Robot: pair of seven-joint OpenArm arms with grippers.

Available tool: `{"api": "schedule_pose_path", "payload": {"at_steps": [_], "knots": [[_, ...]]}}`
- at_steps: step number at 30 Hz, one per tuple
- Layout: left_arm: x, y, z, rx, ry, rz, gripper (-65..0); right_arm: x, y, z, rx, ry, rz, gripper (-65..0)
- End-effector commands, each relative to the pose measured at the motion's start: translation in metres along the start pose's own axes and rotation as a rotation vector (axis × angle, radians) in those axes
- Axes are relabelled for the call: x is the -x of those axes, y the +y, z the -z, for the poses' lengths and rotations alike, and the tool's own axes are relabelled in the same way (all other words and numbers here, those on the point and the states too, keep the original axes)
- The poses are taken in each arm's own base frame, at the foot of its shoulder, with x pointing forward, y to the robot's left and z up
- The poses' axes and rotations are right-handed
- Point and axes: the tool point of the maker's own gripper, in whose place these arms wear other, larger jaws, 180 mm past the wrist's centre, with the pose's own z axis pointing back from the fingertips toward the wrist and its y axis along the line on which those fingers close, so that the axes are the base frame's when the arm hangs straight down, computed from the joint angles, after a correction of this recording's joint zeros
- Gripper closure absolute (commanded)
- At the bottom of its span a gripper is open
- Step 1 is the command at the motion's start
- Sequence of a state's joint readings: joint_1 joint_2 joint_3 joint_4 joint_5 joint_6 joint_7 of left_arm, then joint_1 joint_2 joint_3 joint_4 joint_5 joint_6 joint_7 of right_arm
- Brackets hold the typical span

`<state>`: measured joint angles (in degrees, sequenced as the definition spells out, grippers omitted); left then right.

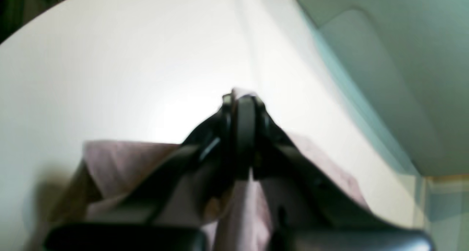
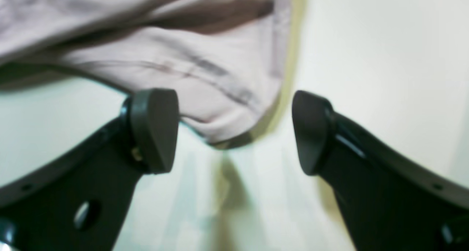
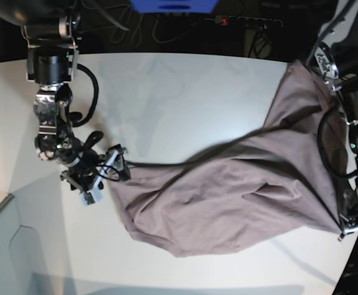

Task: Layout the t-shirt on the table in an organized manner, then fold the t-shirt properly
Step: 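Pull the grasped fabric apart with both grippers to spread the shirt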

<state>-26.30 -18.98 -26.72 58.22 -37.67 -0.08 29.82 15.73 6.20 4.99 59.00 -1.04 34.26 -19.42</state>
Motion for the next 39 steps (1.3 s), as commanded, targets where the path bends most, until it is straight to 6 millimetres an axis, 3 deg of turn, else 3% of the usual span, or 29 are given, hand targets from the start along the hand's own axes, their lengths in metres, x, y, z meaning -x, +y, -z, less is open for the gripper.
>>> {"api": "schedule_pose_path", "payload": {"at_steps": [1,5,12,15,18,22,26,28,33,37,39], "knots": [[-0.033,-0.011,0.001,0.019,-0.088,0.022,-0.4,-0.027,-0.008,0.000,0.006,-0.070,-0.003,-48.2],[-0.034,-0.018,0.015,0.013,-0.116,0.031,-2.2,-0.028,-0.020,0.008,0.009,-0.043,0.013,-48.2],[-0.029,-0.015,0.016,0.009,-0.106,0.012,-31.2,-0.021,-0.035,0.021,0.004,0.018,0.064,-48.2],[-0.034,-0.017,0.011,0.018,-0.127,0.021,-30.7,-0.019,-0.034,0.023,0.001,0.025,0.071,-48.2],[-0.035,-0.009,-0.012,0.029,-0.171,0.046,-30.8,-0.019,-0.027,0.025,-0.010,0.022,0.076,-48.1],[0.002,0.019,-0.042,-0.002,-0.157,0.041,-30.8,-0.019,-0.018,0.029,-0.026,0.021,0.084,-48.1],[0.057,0.073,-0.085,-0.102,-0.096,0.010,-30.8,-0.007,-0.004,0.032,-0.049,0.037,0.100,-46.7],[0.080,0.091,-0.104,-0.137,-0.070,-0.002,-30.9,-0.006,-0.003,0.032,-0.050,0.038,0.101,-42.7],[0.130,0.117,-0.147,-0.204,0.004,-0.023,-31.1,-0.008,0.008,0.036,-0.069,0.033,0.109,-23.1],[0.152,0.124,-0.171,-0.231,0.039,-0.030,-31.1,-0.007,0.007,0.036,-0.067,0.036,0.110,-2.9],[0.156,0.124,-0.186,-0.236,0.044,-0.017,-31.1,-0.003,-0.004,0.031,-0.048,0.047,0.103,0.0]]}}
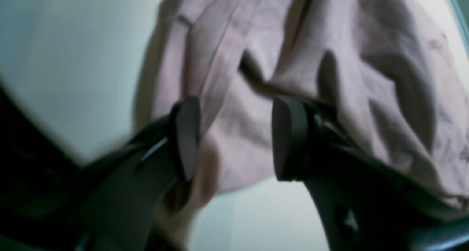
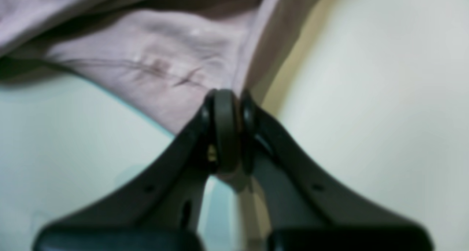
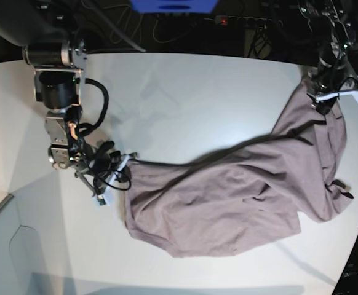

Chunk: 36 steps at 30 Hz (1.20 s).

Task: Layout the t-shirt on the table in an organized manner, then fold the t-shirt properly
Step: 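Pull the grasped fabric apart with both grippers to spread the shirt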

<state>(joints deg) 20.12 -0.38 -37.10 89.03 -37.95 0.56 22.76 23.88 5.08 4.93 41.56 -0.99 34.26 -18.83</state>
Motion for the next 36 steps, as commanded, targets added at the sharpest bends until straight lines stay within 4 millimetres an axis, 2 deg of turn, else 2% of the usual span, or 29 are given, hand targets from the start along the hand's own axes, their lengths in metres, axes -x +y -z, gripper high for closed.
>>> {"api": "schedule_pose_path", "payload": {"at_steps": [1,5,8,13,19,21,26,31,35,36], "knots": [[-0.012,-0.003,-0.008,0.021,-0.043,0.017,-31.1,-0.018,-0.012,-0.006,0.016,-0.048,-0.008,0.0],[-0.015,0.004,-0.030,0.014,-0.051,0.062,-31.1,-0.006,-0.023,-0.012,0.036,-0.028,-0.008,0.0],[-0.012,0.013,-0.034,-0.004,-0.036,0.077,-31.2,0.002,-0.026,-0.014,0.043,-0.016,-0.008,0.0],[0.010,0.030,-0.027,-0.045,0.021,0.055,-31.2,0.016,-0.031,-0.018,0.052,0.005,-0.003,0.0],[0.028,0.019,-0.009,-0.029,0.062,0.021,-31.2,0.029,-0.036,-0.023,0.062,0.028,0.002,0.0],[0.033,0.012,-0.005,-0.013,0.076,0.026,-31.2,0.040,-0.034,-0.023,0.059,0.041,0.008,0.0],[0.044,-0.002,-0.003,0.020,0.106,0.044,-31.2,0.043,-0.033,-0.023,0.058,0.046,0.011,0.0],[0.058,0.018,-0.001,-0.026,0.148,0.038,-30.8,0.044,-0.033,-0.023,0.058,0.051,0.011,0.0],[0.060,0.031,0.002,-0.047,0.170,0.054,-30.2,0.044,-0.033,-0.023,0.058,0.051,0.011,0.0],[0.060,0.031,0.002,-0.047,0.169,0.056,-28.3,0.043,-0.034,-0.023,0.059,0.049,0.010,0.0]]}}
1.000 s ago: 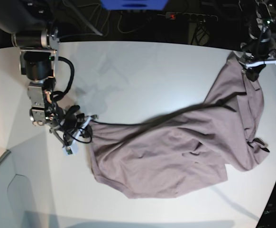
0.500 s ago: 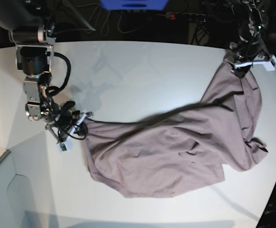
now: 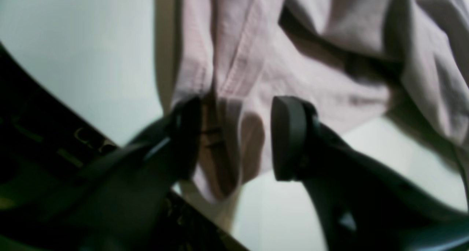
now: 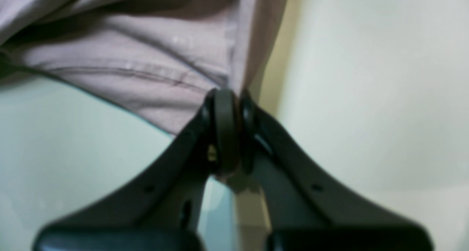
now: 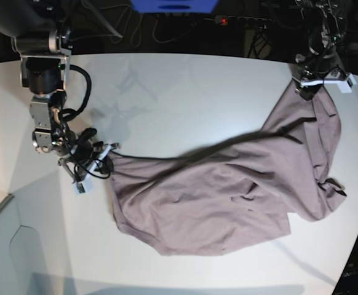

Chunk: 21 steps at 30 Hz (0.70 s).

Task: Layout the t-shirt on the table in an organized manner, then fold the t-shirt properly
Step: 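Pull the grasped fabric apart with both grippers to spread the shirt, then stretch the shirt taut between both grippers and lower it flat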

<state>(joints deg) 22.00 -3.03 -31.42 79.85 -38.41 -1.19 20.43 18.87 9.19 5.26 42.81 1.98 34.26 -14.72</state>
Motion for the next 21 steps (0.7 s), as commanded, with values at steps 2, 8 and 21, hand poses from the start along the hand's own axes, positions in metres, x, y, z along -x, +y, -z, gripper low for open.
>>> {"api": "schedule_pose_path", "payload": {"at_steps": [2,8,21], "knots": [[0.003,0.008,-0.002,-0.026,0.019,0.005,-21.0,0.009,-0.007,-0.002,0.015,0.067,-0.034,0.0],[-0.023,0.012,0.003,-0.026,-0.018,0.044,-1.1,0.007,-0.024,-0.010,0.043,0.068,-0.047,0.0],[-0.120,0.019,0.007,-0.049,-0.224,0.011,-0.1,-0.034,-0.049,-0.092,0.193,0.003,-0.349,0.0]]}}
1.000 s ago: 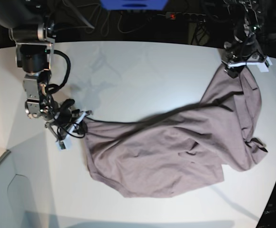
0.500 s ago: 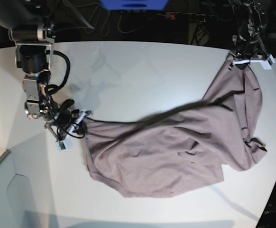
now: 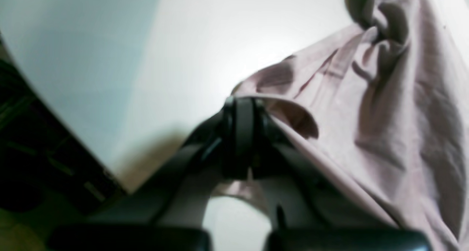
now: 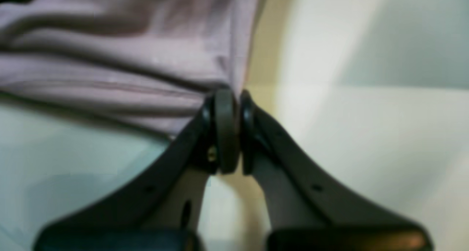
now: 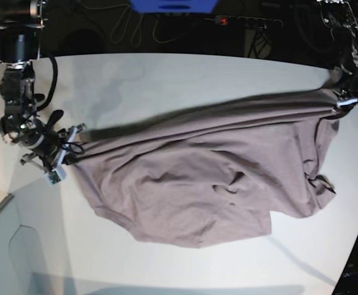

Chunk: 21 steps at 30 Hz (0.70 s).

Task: Layout the t-shirt on the table in an organized manner, then fold the t-shirt properly
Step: 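Stretch the shirt taut between both grippers and lower it flat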

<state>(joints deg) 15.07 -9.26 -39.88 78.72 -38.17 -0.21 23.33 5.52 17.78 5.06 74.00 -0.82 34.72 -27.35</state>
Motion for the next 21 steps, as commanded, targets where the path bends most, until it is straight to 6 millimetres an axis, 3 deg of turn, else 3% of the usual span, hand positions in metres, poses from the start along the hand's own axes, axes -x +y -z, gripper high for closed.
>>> {"api": "schedule_pose_path", "payload": {"at_steps": [1,6,10,12,15,21], "knots": [[-0.027,-0.004,0.001,0.014,-0.069,0.024,-0.1,-0.023,-0.014,-0.014,0.038,-0.060,-0.039,0.0],[-0.033,-0.011,0.004,0.026,-0.084,0.016,-0.1,-0.037,-0.012,-0.050,0.090,-0.052,-0.164,0.0],[-0.033,-0.013,0.005,0.029,-0.086,0.011,-0.1,-0.040,-0.014,-0.059,0.108,-0.031,-0.195,0.0],[-0.032,-0.013,0.005,0.029,-0.085,0.009,-0.1,-0.051,-0.019,-0.058,0.120,-0.053,-0.195,0.0],[-0.033,-0.015,0.004,0.033,-0.087,0.007,-0.3,-0.069,-0.019,-0.041,0.105,-0.084,-0.137,0.0],[-0.033,-0.014,0.005,0.029,-0.087,0.005,-2.6,-0.072,-0.016,0.009,0.020,-0.016,-0.064,0.0]]}}
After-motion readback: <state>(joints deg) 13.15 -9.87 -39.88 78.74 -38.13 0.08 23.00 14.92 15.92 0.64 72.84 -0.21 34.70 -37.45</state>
